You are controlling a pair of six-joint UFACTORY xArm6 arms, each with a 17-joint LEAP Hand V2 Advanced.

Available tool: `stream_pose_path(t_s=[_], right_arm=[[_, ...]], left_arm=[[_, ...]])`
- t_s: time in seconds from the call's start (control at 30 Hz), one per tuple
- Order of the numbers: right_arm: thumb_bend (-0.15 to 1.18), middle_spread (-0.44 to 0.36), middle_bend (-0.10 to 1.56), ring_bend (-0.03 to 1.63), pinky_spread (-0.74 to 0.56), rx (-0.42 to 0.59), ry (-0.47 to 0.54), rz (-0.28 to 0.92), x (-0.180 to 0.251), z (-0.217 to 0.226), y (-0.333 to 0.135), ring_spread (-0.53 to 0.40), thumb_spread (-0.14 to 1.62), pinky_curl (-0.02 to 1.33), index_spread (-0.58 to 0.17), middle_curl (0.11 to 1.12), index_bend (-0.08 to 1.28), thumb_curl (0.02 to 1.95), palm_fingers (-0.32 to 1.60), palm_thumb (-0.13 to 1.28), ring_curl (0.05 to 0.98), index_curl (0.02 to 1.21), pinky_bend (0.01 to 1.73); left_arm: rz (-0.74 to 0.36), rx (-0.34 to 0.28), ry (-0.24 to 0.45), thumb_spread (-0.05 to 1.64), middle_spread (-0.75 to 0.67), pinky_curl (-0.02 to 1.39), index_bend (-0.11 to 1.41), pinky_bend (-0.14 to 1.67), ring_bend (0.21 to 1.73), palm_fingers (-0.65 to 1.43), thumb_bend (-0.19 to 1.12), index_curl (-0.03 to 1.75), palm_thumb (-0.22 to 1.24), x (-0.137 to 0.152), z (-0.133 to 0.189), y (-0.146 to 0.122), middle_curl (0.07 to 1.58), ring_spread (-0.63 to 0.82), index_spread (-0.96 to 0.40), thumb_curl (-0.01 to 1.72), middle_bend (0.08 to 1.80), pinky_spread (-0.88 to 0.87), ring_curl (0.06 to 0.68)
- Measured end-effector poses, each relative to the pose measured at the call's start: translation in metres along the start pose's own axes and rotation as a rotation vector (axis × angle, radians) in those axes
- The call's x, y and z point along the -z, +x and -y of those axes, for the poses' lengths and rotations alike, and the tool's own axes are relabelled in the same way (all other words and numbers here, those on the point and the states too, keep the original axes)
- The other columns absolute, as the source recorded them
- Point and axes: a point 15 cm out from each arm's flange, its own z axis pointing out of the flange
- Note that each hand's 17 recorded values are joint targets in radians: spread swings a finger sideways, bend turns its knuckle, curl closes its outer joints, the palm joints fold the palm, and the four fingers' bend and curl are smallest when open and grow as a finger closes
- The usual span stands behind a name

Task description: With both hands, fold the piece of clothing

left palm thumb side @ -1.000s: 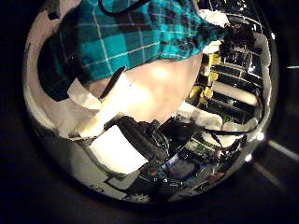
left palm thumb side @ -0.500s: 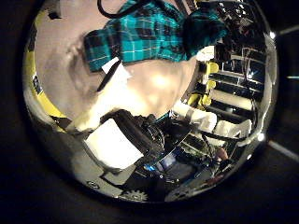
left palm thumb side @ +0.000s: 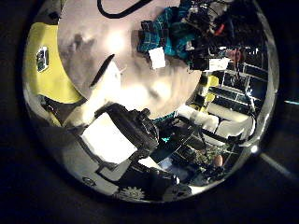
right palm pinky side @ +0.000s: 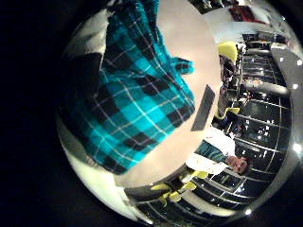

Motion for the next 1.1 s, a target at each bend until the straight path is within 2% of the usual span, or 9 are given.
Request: stream_pose_path(t_s=[0.03,0.13,0.23,0.4,0.47,0.6,0.8,0.93,1.1], right_arm=[[-0.05,-0.208,0.85,1.35,-0.28,-0.005,0.011,-0.001,0.002,0.001,0.004,-0.244,1.16,0.97,-0.375,0.73,0.35,0.58,-0.15,0.76,0.729,0.75,1.23],[-0.05,-0.121,0.59,1.11,-0.12,-0.034,0.062,-0.007,0.019,0.001,0.023,-0.143,1.14,0.9,-0.409,0.59,0.22,0.53,-0.2,0.67,0.61,0.59,1.11],[-0.06,-0.042,0.4,0.89,0.07,-0.019,0.14,-0.002,0.05,0.003,0.027,0.027,1.12,0.83,-0.445,0.5,0.13,0.48,-0.24,0.57,0.506,0.5,1.03],[-0.05,0.011,0.25,0.74,0.28,0.008,0.26,0.087,0.1,-0.003,0.025,0.171,1.08,0.72,-0.456,0.42,0.09,0.42,-0.17,0.47,0.407,0.38,0.92],[-0.04,0.029,0.21,0.71,0.36,-0.028,0.325,0.144,0.131,-0.021,0.048,0.209,1.06,0.67,-0.451,0.39,0.09,0.39,-0.13,0.43,0.376,0.32,0.88],[-0.03,0.044,0.18,0.68,0.43,-0.088,0.328,0.163,0.155,-0.063,0.086,0.236,1.02,0.62,-0.436,0.37,0.1,0.36,-0.1,0.4,0.345,0.26,0.86],[-0.02,0.041,0.23,0.65,0.49,-0.184,0.188,0.2,0.167,-0.152,0.112,0.234,1.03,0.54,-0.388,0.36,0.15,0.35,-0.01,0.45,0.311,0.24,0.78],[-0.02,0.025,0.24,0.65,0.49,-0.291,-0.011,0.264,0.147,-0.241,0.126,0.223,1.06,0.49,-0.378,0.36,0.15,0.34,0.0,0.46,0.3,0.24,0.72],[-0.01,0.025,0.25,0.64,0.47,-0.383,-0.112,0.303,0.112,-0.314,0.115,0.204,1.12,0.45,-0.363,0.36,0.17,0.33,0.05,0.48,0.287,0.26,0.66]], left_arm=[[-0.001,0.001,-0.002,1.23,-0.09,0.37,0.18,0.34,0.67,0.39,-0.01,0.46,0.58,-0.002,-0.001,0.0,0.48,-0.08,-0.16,0.33,0.21,-0.02,0.241],[-0.004,0.001,-0.01,1.22,-0.09,0.37,0.18,0.34,0.67,0.39,-0.01,0.46,0.59,-0.006,-0.004,0.001,0.48,-0.08,-0.16,0.34,0.21,-0.02,0.24],[-0.009,0.0,-0.015,1.22,-0.1,0.37,0.18,0.34,0.67,0.39,-0.01,0.46,0.59,-0.008,-0.004,0.004,0.48,-0.08,-0.16,0.34,0.21,-0.01,0.24],[-0.009,-0.023,-0.018,1.23,-0.1,0.37,0.19,0.34,0.66,0.39,-0.01,0.47,0.6,-0.01,-0.004,0.017,0.48,-0.07,-0.16,0.35,0.21,0.0,0.238],[-0.009,-0.039,-0.015,1.23,-0.1,0.37,0.19,0.34,0.66,0.39,-0.01,0.47,0.6,-0.009,-0.002,0.027,0.48,-0.07,-0.16,0.35,0.21,0.0,0.237],[-0.001,-0.064,-0.009,1.24,-0.1,0.37,0.18,0.34,0.66,0.39,-0.01,0.47,0.6,-0.006,0.005,0.047,0.48,-0.07,-0.15,0.35,0.21,0.0,0.236],[-0.003,-0.1,-0.006,1.24,-0.09,0.37,0.19,0.33,0.66,0.39,-0.01,0.47,0.6,0.009,-0.001,0.072,0.48,-0.06,-0.15,0.36,0.2,0.0,0.234],[-0.002,-0.126,-0.011,1.23,-0.09,0.37,0.19,0.33,0.66,0.4,-0.02,0.47,0.6,0.018,0.0,0.101,0.48,-0.05,-0.16,0.36,0.2,0.0,0.232],[0.012,-0.132,-0.046,1.23,-0.1,0.37,0.19,0.32,0.65,0.41,-0.02,0.48,0.57,0.027,-0.002,0.134,0.49,-0.05,-0.16,0.36,0.21,0.0,0.23]])
